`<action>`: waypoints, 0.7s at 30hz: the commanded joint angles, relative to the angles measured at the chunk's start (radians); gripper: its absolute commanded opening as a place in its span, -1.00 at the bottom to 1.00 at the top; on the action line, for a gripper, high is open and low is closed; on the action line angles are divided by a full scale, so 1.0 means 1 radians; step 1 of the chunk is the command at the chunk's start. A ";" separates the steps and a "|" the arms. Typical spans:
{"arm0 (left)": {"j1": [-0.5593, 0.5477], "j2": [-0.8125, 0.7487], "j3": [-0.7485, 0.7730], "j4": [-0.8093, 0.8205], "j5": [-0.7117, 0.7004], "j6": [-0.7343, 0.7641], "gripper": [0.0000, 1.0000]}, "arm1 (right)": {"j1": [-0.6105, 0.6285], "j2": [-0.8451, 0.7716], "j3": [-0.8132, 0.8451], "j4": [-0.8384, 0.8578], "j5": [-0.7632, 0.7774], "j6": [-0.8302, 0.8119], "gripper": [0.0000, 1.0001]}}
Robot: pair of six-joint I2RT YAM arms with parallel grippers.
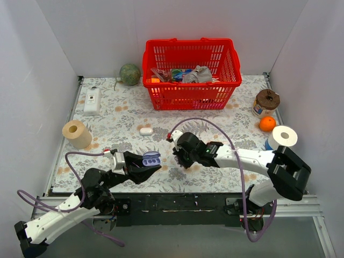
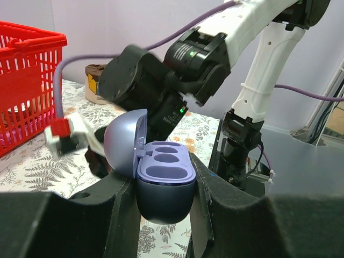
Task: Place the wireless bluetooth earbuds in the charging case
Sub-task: Pick up the earbud from the center of the board, then place the earbud in the charging case.
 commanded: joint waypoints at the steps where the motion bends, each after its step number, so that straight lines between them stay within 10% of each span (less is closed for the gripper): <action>1: 0.004 0.029 0.044 0.046 0.010 0.014 -1.00 | 0.000 -0.137 0.019 -0.034 0.029 0.019 -0.97; 21: 0.009 0.320 0.251 0.121 0.023 -0.021 -1.00 | 0.000 -0.546 0.305 -0.386 0.155 -0.080 -0.97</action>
